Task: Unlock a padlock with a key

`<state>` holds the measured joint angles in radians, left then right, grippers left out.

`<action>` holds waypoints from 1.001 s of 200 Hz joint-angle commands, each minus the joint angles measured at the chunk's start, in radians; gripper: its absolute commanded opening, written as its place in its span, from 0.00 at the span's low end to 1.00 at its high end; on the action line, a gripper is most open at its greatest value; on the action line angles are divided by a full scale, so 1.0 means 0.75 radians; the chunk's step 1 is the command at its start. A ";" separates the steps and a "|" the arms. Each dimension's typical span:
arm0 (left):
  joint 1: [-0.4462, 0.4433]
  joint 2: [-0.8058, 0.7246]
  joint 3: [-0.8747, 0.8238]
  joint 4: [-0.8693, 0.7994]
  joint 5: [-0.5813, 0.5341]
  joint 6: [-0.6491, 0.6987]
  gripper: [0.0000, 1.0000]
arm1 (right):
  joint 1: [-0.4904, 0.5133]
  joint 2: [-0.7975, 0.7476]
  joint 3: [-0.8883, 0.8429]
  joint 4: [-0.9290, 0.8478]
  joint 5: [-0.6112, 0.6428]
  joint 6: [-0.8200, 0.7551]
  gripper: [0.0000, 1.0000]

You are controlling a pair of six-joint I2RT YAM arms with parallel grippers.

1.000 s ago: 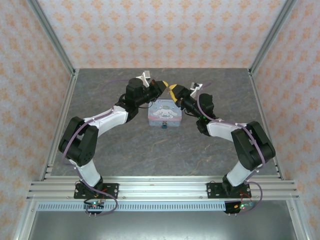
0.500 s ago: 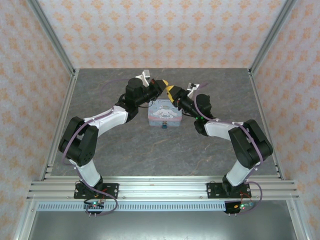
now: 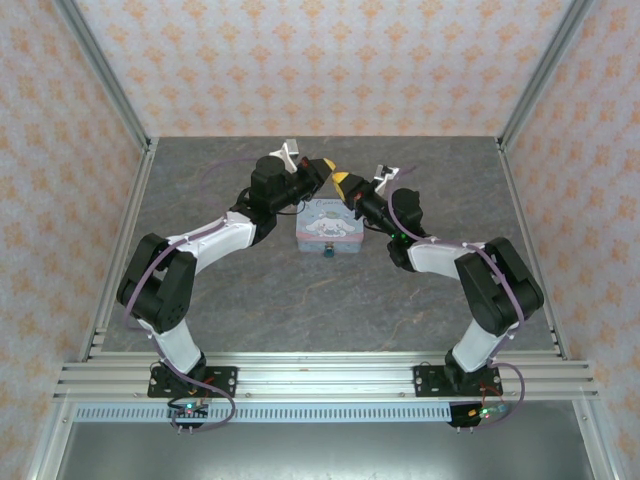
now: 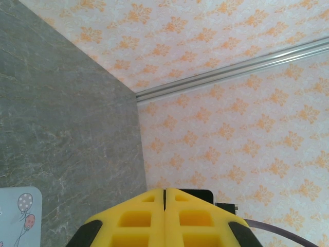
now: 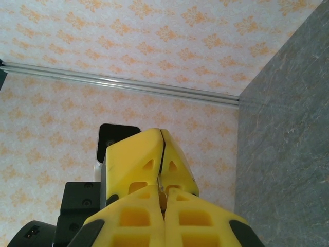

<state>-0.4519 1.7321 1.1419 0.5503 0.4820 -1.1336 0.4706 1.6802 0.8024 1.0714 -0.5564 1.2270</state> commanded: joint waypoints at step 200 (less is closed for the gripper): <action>-0.015 -0.115 -0.038 0.060 -0.033 0.002 0.00 | -0.076 -0.061 -0.020 -0.047 0.053 -0.052 0.34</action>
<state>-0.4583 1.6928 1.1057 0.5587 0.4603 -1.1362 0.4236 1.6764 0.7773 1.0405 -0.5232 1.2255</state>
